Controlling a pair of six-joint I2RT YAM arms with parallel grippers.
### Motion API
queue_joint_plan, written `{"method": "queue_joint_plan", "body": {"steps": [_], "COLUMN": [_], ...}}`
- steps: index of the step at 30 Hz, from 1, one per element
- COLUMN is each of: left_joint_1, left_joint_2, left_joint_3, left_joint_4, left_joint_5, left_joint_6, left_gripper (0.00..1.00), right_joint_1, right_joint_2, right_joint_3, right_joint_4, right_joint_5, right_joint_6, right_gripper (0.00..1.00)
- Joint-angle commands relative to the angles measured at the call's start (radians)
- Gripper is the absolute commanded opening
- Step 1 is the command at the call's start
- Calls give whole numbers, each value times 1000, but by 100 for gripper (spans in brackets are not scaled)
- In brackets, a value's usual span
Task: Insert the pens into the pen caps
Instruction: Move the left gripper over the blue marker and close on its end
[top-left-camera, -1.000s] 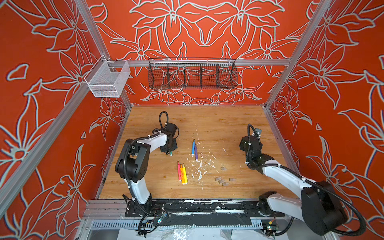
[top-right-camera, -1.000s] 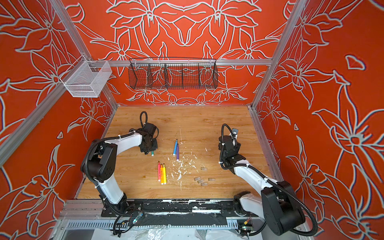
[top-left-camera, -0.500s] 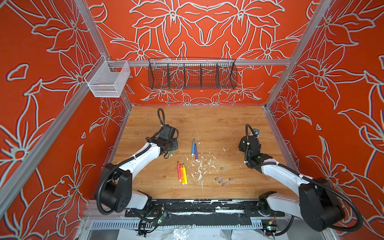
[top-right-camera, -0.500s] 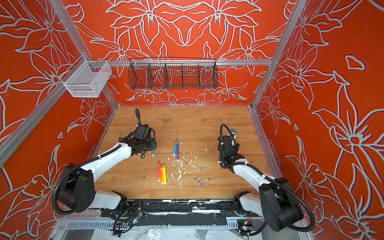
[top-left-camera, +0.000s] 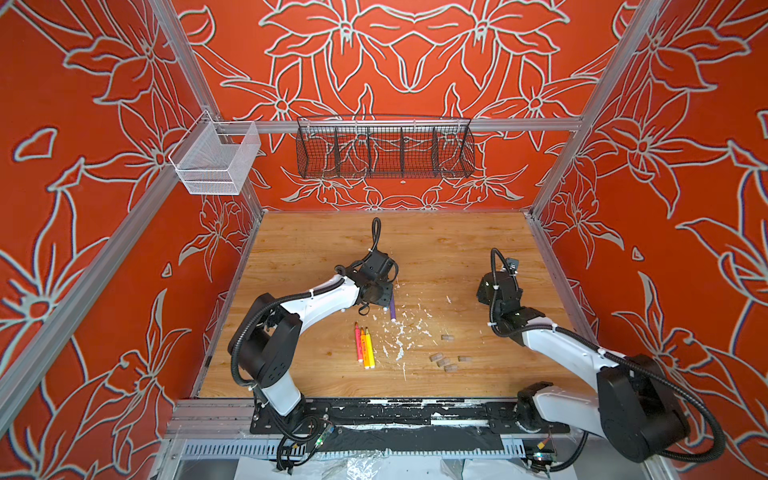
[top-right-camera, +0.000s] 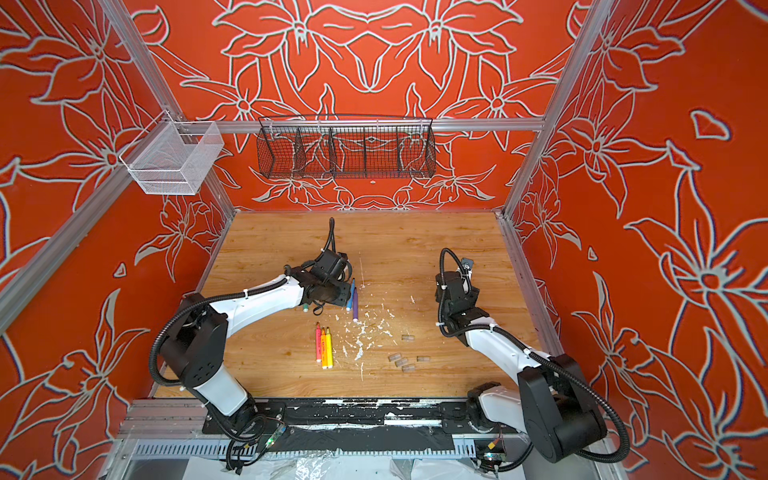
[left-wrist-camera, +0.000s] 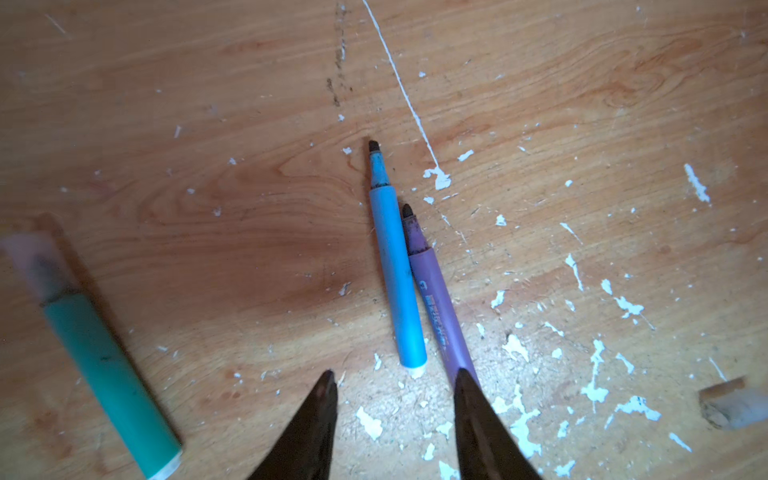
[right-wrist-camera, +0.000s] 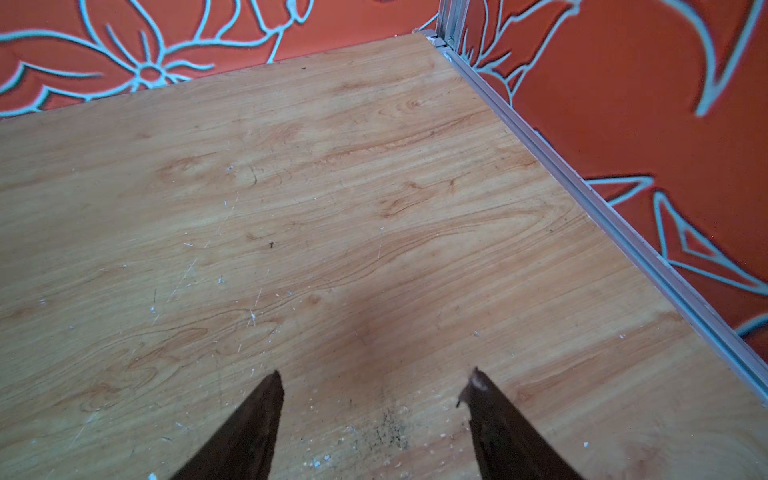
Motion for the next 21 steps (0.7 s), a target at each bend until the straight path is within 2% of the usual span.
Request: {"method": "queue_joint_plan", "body": {"steps": [1,5,10,21], "left_joint_1": [0,0,0,0], "left_joint_2": [43,84,130,240], "left_joint_3": [45,73,102,186], "left_joint_4": [-62,-89,-108,-180], "left_joint_5": [33,14,16,14], "left_joint_6": [4,-4,0,-7], "left_gripper": [44,44,37,37], "right_joint_1": [-4,-4,-4,-3], "right_joint_2": [9,13,19,27], "right_joint_3": [33,35,41,53], "right_joint_4": [-18,-21,-27,-41], "right_joint_5": [2,3,1,1], "right_joint_6": [11,13,12,16], "right_gripper": [71,72,71,72]}}
